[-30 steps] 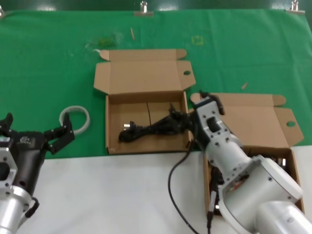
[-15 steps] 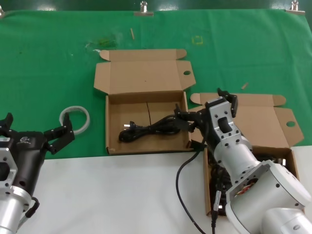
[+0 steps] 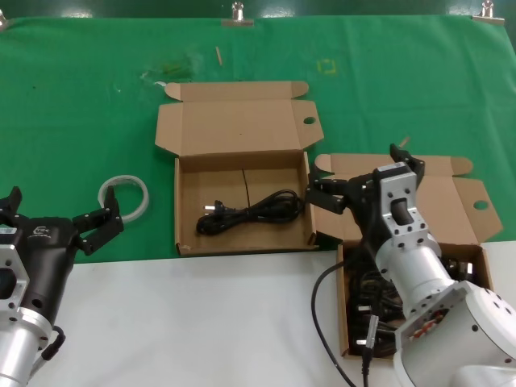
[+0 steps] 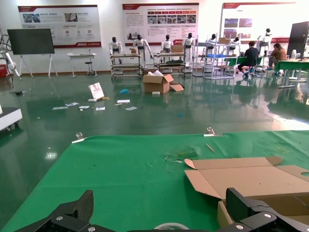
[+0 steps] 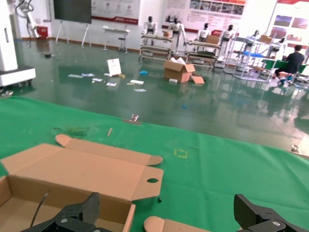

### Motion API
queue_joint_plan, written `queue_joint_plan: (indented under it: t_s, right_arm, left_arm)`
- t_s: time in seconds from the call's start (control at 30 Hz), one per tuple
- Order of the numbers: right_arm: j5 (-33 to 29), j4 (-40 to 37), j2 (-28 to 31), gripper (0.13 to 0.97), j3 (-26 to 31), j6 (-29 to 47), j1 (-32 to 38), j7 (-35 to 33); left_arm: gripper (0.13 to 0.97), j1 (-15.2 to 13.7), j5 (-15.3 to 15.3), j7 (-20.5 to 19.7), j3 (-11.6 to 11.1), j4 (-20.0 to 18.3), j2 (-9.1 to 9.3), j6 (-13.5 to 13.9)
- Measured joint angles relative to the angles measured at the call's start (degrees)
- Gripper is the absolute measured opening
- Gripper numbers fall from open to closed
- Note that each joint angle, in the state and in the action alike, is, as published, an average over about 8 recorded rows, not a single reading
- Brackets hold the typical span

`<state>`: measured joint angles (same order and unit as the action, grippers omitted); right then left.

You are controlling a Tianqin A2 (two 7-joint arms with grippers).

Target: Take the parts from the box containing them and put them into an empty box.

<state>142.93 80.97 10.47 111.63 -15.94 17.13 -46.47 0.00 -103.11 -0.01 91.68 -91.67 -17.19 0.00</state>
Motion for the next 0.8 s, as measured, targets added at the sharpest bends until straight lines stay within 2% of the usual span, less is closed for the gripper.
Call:
queue_joint_plan:
  t_s: [0.23, 0.8]
  right_arm:
    - [-5.1, 1.4, 0.0, 0.966, -2.6, 2.0, -2.2, 5.9]
    - [-17.4, 4.7, 0.0, 0.966, -8.8, 7.0, -7.5, 20.4]
  left_arm:
    - [0.965, 0.0, 0.0, 0.0, 0.0, 0.0, 0.00, 0.0]
    - [0.965, 0.0, 0.0, 0.0, 0.0, 0.0, 0.00, 0.0]
